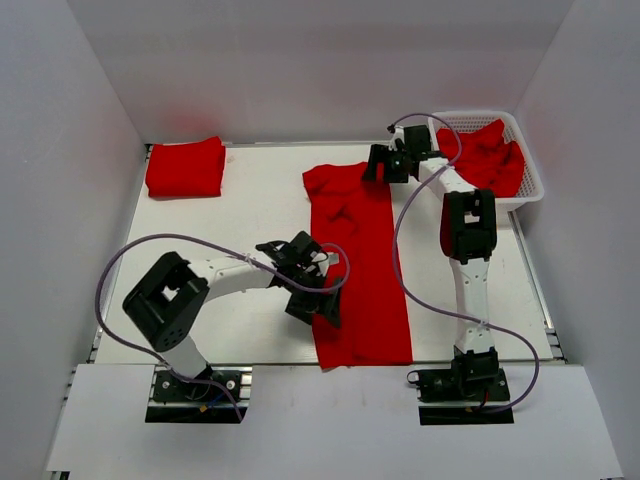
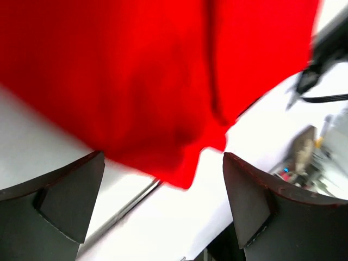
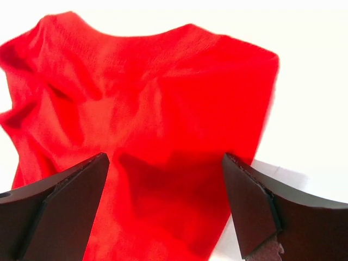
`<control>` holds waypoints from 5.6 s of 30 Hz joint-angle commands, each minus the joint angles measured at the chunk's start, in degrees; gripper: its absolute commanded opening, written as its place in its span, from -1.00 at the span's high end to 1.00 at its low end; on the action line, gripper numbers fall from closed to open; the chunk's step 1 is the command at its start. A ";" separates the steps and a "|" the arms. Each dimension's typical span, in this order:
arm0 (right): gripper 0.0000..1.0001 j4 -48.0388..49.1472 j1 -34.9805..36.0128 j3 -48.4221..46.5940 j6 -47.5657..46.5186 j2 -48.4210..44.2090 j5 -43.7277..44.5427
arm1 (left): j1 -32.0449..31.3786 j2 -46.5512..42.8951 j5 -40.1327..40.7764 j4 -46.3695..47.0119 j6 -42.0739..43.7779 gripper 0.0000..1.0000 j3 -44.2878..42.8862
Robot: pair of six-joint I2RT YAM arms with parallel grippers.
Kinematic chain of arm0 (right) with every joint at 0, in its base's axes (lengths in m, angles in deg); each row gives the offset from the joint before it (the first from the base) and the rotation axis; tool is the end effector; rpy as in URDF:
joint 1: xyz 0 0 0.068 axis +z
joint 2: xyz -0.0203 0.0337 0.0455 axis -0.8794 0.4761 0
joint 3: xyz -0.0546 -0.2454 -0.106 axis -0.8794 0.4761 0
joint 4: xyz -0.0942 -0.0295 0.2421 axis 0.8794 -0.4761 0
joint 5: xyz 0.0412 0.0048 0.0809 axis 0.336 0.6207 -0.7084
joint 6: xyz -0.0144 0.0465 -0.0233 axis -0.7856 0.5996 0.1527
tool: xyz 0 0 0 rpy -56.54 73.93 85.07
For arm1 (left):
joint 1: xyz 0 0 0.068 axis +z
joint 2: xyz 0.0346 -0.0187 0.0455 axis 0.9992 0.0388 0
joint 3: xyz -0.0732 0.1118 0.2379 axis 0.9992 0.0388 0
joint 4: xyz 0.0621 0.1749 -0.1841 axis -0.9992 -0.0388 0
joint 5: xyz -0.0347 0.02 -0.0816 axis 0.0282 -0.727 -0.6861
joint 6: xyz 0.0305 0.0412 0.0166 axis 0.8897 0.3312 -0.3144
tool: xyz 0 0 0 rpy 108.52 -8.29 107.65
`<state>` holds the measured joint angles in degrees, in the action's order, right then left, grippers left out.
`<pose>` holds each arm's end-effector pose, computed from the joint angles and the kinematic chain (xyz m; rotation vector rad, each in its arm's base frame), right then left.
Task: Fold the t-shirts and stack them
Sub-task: Rotate the tshirt 90 degrees, then grab the bottom of the folded rectangular tshirt with both arms, then fold the folded rectangular tshirt in 1/3 of the way
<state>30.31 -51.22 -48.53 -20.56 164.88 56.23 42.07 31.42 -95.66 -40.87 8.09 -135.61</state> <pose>0.5435 0.1124 0.1643 -0.2002 2.2955 0.6099 0.1982 -0.2296 0.1562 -0.5564 -2.8755 0.9630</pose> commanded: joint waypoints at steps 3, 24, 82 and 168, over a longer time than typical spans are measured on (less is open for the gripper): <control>-0.81 -2.69 2.30 4.98 -5.91 -12.76 -2.46 | 2.29 -8.07 17.00 -11.27 0.46 -1.00 -5.15; -0.81 -5.25 16.54 12.72 -8.20 -13.07 -2.45 | 23.38 -10.88 41.64 -16.20 -2.19 -1.00 -12.21; -0.81 9.43 19.36 30.26 11.05 -34.54 18.00 | 28.67 -14.56 18.19 -2.96 0.89 -1.00 0.17; 1.00 6.80 19.45 71.80 18.26 -73.28 26.64 | -4.92 -9.40 60.62 -11.28 -13.10 1.00 -14.91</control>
<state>34.55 -31.29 27.75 -0.23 89.65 77.63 35.11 21.43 -38.31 -51.89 -8.85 -146.15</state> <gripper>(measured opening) 0.013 0.014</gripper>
